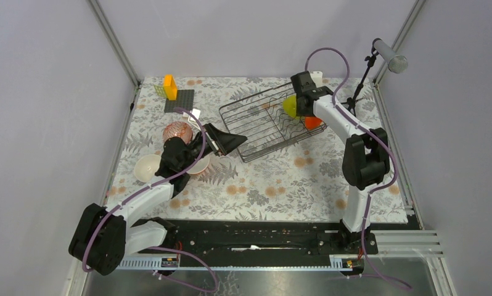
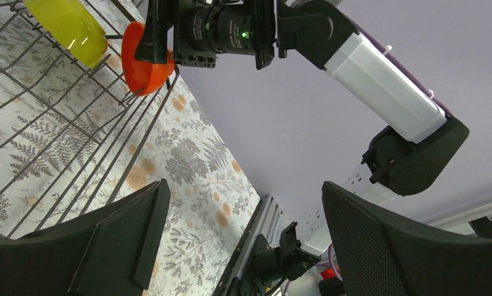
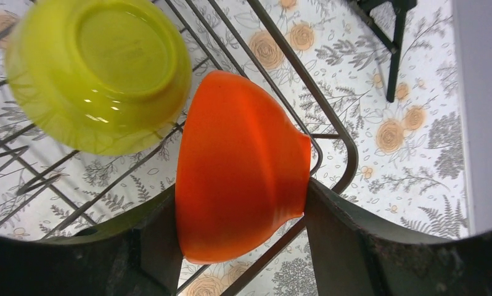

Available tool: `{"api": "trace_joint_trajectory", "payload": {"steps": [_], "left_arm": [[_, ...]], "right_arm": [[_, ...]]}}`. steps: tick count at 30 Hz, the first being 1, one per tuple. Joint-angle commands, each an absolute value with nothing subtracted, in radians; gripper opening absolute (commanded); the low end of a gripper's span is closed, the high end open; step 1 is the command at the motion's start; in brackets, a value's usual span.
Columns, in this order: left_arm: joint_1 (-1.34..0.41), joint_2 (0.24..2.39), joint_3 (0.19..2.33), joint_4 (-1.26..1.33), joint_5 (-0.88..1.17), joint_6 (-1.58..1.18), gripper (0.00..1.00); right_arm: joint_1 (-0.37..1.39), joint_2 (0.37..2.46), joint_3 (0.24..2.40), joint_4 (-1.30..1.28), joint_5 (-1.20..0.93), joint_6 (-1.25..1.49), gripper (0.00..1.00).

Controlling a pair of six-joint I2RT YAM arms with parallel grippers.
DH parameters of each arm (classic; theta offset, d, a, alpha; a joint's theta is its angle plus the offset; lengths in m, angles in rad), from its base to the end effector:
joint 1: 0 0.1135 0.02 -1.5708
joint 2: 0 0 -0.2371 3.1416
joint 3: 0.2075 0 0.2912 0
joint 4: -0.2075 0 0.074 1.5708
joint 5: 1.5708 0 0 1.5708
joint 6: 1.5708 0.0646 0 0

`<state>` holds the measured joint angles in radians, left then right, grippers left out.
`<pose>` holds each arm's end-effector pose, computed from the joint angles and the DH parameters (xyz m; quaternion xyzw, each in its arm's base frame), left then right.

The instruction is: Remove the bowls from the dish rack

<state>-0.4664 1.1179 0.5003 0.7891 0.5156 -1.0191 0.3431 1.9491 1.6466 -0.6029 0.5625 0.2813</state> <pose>0.2640 -0.1686 0.2328 0.0178 0.6523 -0.6213 0.4339 0.4607 0.1280 0.2050 0.0626 0.9104 -0.1533 0.3792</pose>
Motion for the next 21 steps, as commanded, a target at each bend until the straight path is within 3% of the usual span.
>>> {"api": "trace_joint_trajectory", "payload": {"steps": [1,5,10,21], "left_arm": [[-0.471,1.097,0.505,0.851,0.509,-1.014,0.99],[-0.47,1.093,0.505,0.843,0.51,-1.011,0.99],[-0.471,1.089,0.506,0.825,0.505,-0.999,0.99],[-0.471,1.089,0.527,0.739,0.496,-0.947,0.99]], "right_arm": [[0.405,1.885,1.75,-0.633,0.683,0.233,0.65],[0.441,1.872,1.795,-0.648,0.734,0.209,0.64],[0.445,1.762,1.763,-0.617,0.594,0.234,0.64],[0.436,1.304,1.276,-0.307,0.225,0.371,0.65]]}}
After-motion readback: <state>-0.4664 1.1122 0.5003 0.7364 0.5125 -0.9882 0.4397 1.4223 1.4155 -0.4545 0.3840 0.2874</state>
